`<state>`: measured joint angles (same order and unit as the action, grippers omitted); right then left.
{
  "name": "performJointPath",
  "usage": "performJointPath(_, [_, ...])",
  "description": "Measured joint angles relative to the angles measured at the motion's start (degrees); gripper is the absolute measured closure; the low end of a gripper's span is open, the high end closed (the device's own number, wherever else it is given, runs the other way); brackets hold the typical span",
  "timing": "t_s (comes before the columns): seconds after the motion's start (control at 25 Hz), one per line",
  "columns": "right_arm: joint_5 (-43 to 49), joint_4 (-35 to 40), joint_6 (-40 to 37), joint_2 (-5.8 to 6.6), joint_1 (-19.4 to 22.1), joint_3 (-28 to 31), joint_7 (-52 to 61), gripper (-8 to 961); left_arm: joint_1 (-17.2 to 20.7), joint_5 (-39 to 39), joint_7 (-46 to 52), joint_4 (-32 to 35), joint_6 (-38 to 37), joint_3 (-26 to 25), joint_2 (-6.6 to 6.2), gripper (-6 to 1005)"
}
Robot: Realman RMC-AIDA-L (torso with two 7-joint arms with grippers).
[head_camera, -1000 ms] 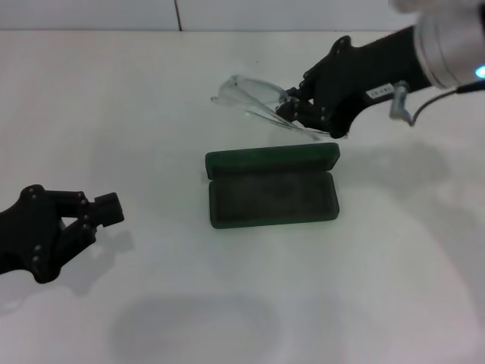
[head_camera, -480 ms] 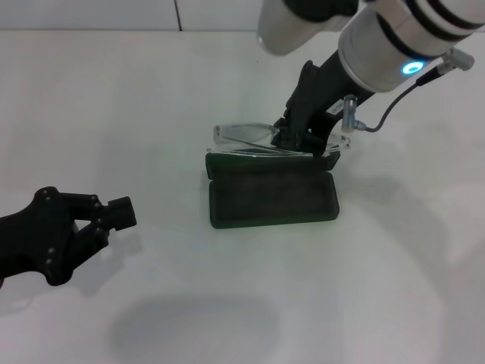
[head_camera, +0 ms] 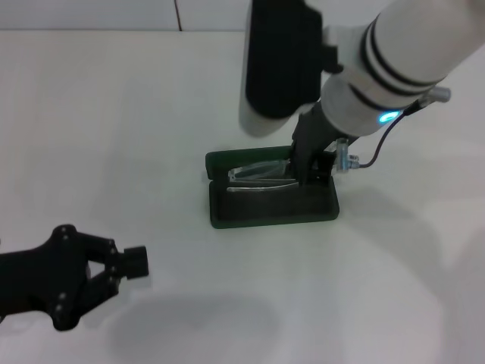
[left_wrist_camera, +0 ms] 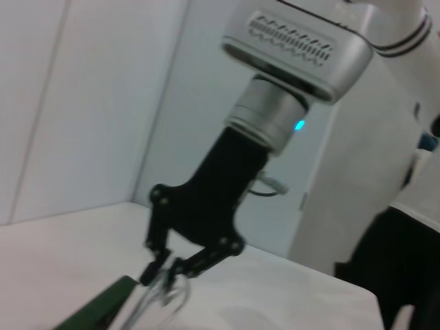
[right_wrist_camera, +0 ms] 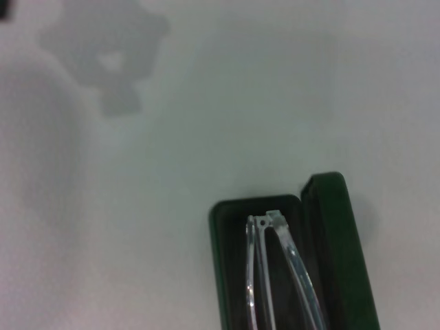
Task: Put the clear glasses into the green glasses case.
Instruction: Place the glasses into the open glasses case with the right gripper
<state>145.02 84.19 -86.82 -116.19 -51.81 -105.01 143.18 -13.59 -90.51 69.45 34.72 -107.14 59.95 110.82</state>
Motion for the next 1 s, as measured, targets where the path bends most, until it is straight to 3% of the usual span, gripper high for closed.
performJointPath(0.52, [2.8,-2.1,7.0,0.00,-0.8,-6.6,2.3,827,-0.6,-2.0,-4.7,0.0,-2.9,-0.1,0.01,941])
performJointPath(1.0, [2.6,-4.3,9.8,0.00,-1.0,-8.3,2.4,825,-0.5,-2.1,-6.8,-0.4,1.7,-2.1,0.01,941])
